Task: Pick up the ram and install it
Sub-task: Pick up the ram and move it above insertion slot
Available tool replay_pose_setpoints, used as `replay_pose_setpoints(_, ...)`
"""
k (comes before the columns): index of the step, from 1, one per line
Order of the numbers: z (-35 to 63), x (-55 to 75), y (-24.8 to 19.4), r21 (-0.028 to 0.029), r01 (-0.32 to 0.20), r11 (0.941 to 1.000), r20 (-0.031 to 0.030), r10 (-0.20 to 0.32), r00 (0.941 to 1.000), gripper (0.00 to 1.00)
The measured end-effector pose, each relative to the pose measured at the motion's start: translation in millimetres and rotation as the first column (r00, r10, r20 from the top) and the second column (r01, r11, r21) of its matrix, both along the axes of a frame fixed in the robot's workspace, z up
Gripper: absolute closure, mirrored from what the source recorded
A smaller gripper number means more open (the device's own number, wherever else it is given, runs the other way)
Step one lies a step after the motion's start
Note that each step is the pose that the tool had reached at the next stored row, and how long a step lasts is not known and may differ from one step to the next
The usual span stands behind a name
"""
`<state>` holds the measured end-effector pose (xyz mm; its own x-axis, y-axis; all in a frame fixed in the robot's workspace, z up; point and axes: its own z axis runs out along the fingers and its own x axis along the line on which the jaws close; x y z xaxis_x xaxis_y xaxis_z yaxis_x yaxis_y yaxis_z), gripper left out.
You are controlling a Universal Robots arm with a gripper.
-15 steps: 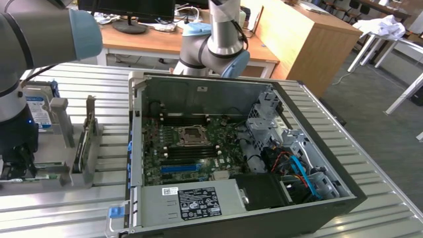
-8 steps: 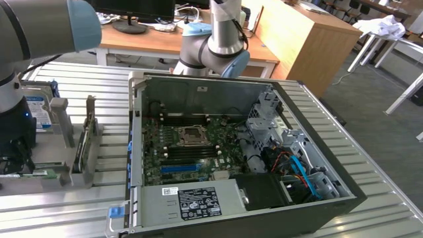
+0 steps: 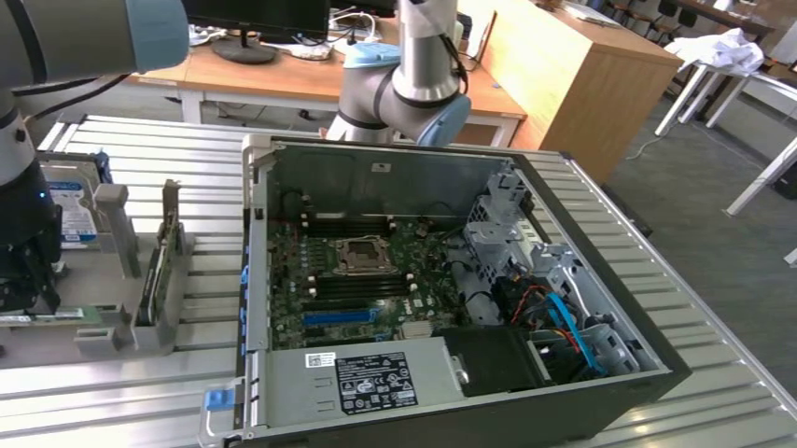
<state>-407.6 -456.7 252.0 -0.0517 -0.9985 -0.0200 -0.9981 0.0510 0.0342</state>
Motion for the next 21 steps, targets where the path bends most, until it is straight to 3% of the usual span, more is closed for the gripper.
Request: replay_pose_setpoints(21,75.0,0.1,0.0,-0.0001,0.0,1.0,-0.0004,0.0,1.0,0.88)
